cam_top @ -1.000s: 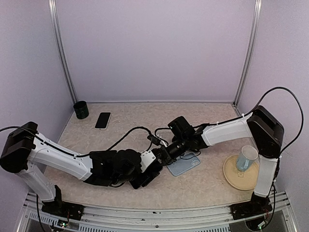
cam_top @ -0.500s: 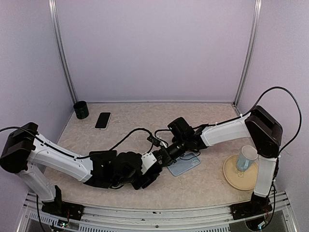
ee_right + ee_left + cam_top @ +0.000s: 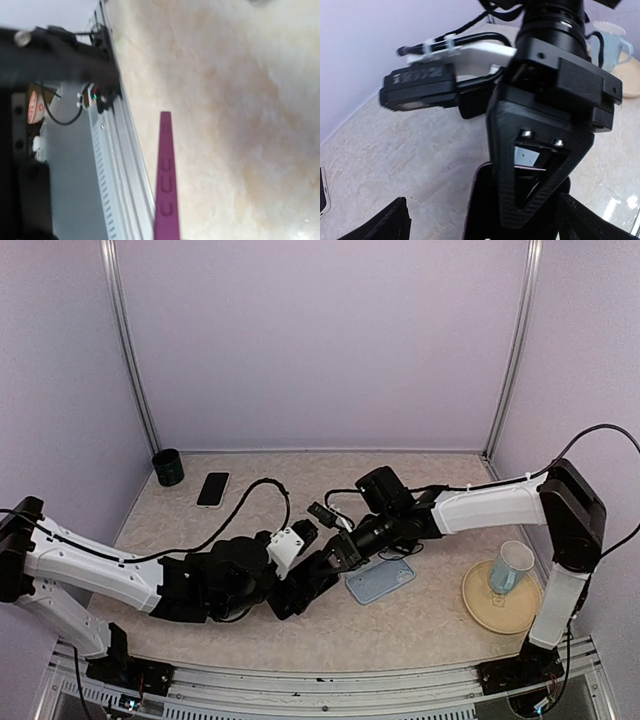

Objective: Put the phone into the phone case
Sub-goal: Pass from the left arm to the right, then pass from the right arm to the left, then move the phone case to the center of the board.

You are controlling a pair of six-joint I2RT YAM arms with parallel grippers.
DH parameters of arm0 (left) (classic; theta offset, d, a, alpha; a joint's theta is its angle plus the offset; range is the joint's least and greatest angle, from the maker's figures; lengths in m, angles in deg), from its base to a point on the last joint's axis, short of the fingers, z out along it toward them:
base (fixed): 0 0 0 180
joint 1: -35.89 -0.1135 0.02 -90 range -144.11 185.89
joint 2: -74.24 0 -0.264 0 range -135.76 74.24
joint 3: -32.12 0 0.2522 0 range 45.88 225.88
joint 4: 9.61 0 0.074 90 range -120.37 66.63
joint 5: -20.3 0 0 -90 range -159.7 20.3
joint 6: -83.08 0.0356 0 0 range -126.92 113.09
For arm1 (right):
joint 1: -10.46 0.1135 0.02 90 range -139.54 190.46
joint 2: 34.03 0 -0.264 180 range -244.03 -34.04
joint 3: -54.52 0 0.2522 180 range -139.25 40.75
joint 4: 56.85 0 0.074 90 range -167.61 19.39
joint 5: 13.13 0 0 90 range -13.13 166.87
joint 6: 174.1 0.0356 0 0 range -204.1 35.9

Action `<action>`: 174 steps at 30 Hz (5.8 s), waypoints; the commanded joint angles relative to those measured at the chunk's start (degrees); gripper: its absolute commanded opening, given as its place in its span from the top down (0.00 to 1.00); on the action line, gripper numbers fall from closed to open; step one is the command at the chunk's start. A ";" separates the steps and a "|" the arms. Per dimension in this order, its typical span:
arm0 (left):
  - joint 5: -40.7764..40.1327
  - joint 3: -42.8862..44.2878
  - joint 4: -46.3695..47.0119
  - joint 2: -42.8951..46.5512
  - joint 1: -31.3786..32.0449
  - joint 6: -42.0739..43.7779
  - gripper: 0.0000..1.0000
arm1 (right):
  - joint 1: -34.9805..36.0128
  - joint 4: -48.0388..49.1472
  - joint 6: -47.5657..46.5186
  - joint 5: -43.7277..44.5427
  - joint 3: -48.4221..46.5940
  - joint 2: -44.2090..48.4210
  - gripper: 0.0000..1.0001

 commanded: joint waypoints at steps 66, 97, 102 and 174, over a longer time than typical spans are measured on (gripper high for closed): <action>53.26 -7.83 34.99 6.73 -18.56 -40.37 0.12 | -6.51 41.71 -1.46 -0.41 22.16 26.68 1.00; 54.72 -6.89 40.62 2.10 -18.55 -43.19 0.54 | -6.51 48.98 4.24 0.84 23.67 24.55 1.00; 53.93 -6.91 40.45 2.16 -18.63 -42.93 0.63 | -6.46 49.28 4.71 0.87 23.83 24.31 1.00; 33.81 -10.17 13.19 11.53 -17.67 -33.79 1.00 | -12.13 -12.26 -10.90 42.71 16.03 13.42 0.79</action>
